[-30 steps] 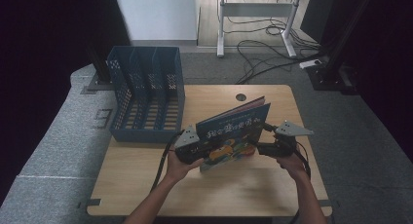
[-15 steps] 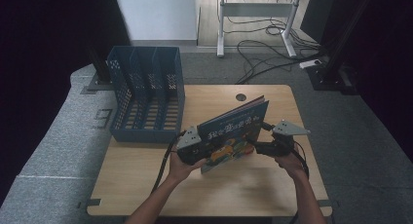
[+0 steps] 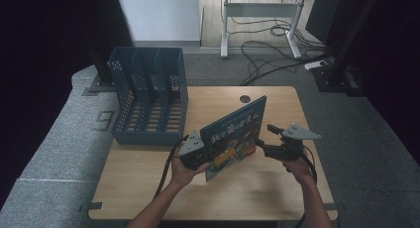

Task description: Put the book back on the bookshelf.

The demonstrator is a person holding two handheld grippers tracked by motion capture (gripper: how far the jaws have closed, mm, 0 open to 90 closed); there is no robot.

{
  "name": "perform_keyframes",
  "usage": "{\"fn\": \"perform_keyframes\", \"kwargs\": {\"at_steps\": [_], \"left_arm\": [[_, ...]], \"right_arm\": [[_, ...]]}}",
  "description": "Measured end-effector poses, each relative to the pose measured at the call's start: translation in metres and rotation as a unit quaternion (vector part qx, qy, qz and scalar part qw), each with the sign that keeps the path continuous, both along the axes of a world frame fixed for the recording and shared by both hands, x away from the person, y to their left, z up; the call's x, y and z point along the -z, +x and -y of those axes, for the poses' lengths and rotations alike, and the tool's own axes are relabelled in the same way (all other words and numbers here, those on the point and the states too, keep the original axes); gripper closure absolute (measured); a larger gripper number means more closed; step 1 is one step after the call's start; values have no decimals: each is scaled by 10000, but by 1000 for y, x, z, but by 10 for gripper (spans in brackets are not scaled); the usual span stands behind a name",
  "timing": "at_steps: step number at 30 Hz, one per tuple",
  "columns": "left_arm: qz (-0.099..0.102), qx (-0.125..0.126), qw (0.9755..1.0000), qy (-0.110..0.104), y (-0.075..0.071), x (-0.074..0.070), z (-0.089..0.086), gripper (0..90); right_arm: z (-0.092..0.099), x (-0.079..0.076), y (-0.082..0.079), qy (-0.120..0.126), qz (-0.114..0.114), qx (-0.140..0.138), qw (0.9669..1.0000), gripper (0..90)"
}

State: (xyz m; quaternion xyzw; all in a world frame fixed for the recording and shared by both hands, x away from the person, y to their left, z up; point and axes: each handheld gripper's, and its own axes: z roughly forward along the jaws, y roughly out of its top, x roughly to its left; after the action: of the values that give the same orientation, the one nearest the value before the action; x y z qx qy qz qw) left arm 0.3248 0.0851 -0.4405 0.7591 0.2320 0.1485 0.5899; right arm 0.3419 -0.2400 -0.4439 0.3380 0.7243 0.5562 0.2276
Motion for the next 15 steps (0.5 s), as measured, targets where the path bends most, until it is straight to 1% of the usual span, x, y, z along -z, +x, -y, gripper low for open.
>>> {"fn": "perform_keyframes", "kwargs": {"at_steps": [8,12,15], "left_arm": [[23,-139,9998,-153,-1,-10,-6,826],[55,-238,9993,-288,-2,-17,-12,826],[66,-281,9990,-350,-2,-22,-17,826]], "right_arm": [[10,9,-6,79,-39,157,9998,247],[11,12,-8,105,-48,183,9998,249],[12,14,-10,120,-45,176,9998,250]]}}
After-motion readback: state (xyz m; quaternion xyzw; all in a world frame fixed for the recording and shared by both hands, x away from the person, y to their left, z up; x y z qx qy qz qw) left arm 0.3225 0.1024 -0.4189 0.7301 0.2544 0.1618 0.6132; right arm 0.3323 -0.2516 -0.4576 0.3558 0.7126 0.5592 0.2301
